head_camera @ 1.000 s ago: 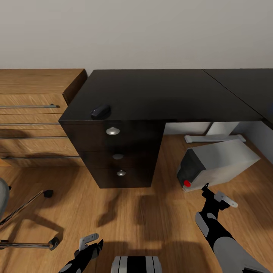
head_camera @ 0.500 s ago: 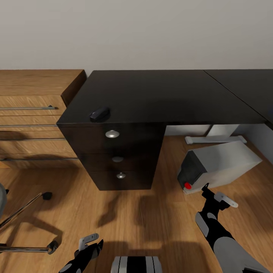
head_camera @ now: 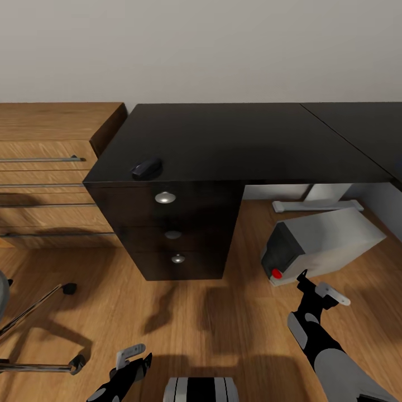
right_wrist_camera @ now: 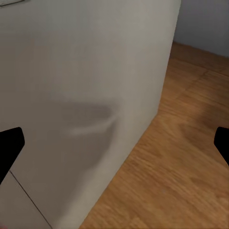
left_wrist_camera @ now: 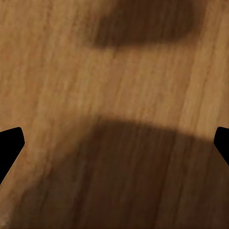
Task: In the bedroom, organize the workspace by keeping the computer under the desk, ensuring the monitor is on the desk, placing the keyboard on the desk next to the monitor, placing the mouse on the desk next to the keyboard, moving the folder from the swivel chair onto the desk next to the mouse, stacking the notebook on top of the folder with the pen on top of the notebook, and positioning the swivel chair next to the desk.
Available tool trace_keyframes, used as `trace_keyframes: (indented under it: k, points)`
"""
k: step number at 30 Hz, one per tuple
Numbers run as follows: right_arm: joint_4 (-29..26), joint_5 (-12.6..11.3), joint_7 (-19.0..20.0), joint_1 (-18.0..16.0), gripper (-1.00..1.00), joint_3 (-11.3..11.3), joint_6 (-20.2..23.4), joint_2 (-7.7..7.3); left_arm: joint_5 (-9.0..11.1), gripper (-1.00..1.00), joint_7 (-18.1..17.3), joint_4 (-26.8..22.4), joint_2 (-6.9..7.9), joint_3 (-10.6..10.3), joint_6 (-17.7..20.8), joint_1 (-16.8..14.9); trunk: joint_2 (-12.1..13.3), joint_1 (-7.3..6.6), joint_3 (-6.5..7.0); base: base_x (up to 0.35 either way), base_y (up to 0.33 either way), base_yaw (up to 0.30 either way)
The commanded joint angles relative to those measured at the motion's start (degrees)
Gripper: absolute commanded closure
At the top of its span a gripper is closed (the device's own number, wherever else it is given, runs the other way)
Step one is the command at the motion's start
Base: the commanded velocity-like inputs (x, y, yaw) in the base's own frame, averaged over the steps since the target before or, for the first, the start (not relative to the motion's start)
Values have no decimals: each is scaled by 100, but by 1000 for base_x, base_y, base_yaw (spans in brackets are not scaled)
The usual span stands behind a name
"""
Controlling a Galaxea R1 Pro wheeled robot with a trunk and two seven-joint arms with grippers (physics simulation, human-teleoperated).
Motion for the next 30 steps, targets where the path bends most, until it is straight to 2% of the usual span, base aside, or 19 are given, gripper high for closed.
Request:
trace_keyframes:
  k: [1, 20, 30]
  points:
    - [3, -42, 9, -3, -100, 7, -29, 0, 54, -100, -38, 2, -6, 27, 2, -2, -1, -1, -4, 0, 0, 0]
    - [3, -42, 13, -4, -100, 13, -36, 4, 56, -100, -42, 2, -7, 26, 2, -2, -1, -1, -4, 4, 0, 0]
    - [3, -42, 14, -2, -100, 15, -38, 8, 57, -100, -39, 2, 1, 33, -3, -2, -1, -1, -4, 197, 0, 0]
